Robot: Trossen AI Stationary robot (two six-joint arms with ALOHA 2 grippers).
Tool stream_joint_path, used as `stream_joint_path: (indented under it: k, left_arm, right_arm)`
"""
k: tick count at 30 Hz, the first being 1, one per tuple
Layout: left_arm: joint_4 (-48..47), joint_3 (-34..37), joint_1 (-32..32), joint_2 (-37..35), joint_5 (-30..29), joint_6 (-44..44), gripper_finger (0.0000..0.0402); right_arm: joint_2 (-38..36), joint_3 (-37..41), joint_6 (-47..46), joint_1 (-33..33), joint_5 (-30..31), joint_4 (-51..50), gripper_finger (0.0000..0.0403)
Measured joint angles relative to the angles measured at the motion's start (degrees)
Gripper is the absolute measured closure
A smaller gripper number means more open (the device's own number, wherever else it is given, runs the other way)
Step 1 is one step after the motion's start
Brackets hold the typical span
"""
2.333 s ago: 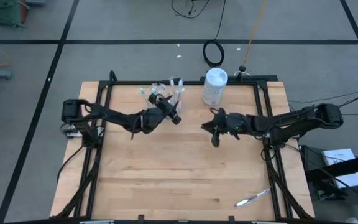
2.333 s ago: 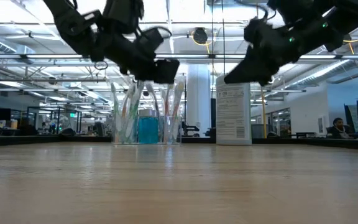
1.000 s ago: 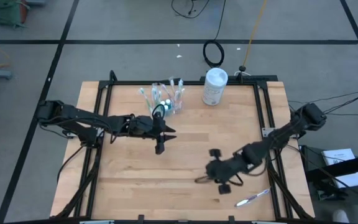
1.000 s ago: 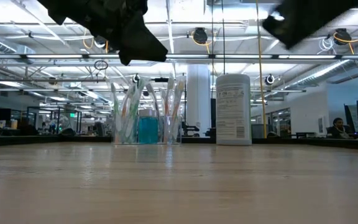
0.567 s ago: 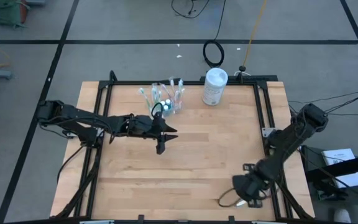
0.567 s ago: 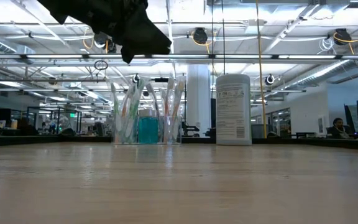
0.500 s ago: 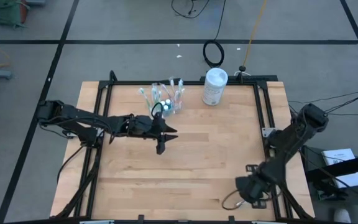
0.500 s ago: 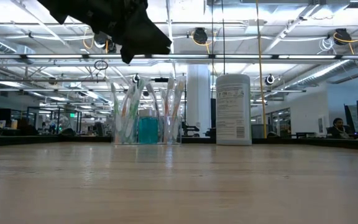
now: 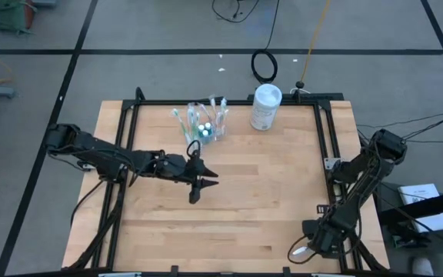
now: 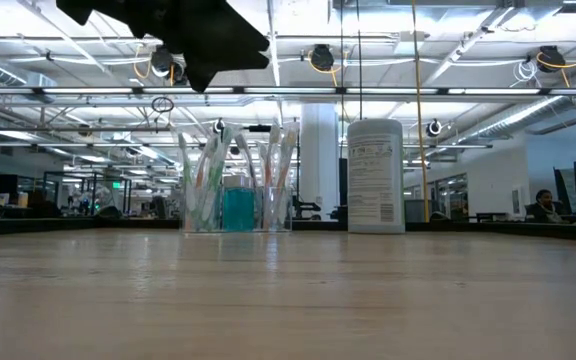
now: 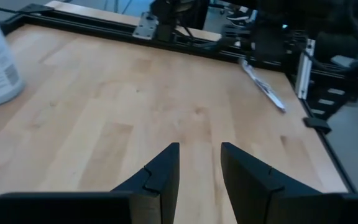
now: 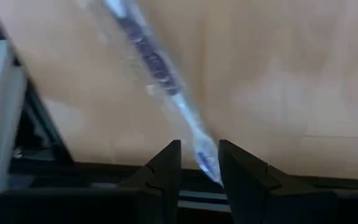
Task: Pick & Place toothbrushing station
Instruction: Put the purple toothbrush into the transparent organizer
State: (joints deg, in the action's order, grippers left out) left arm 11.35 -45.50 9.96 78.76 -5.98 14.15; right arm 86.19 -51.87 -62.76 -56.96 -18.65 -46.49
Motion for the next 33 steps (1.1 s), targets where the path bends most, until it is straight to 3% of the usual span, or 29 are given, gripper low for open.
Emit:
stream_joint_path:
  k: [10,16,33]
  left_arm:
    - [0.0,0.0,2.5,0.0,0.0,-0.1,0.0282]
    - [0.0,0.0,2.6,0.0,0.0,-0.5,0.0282]
    - [0.0,0.0,2.6,0.0,-0.1,-0.4,0.0282]
  right_arm:
    - [0.0,2.6,-0.8,-0.5,0.0,2.6,0.0303]
    - [0.0,3.9,-1.0,-0.6,-5.9,4.1,0.0303]
    - [-0.1,9.3,-0.9,-0.5,-5.7,9.8,0.0318]
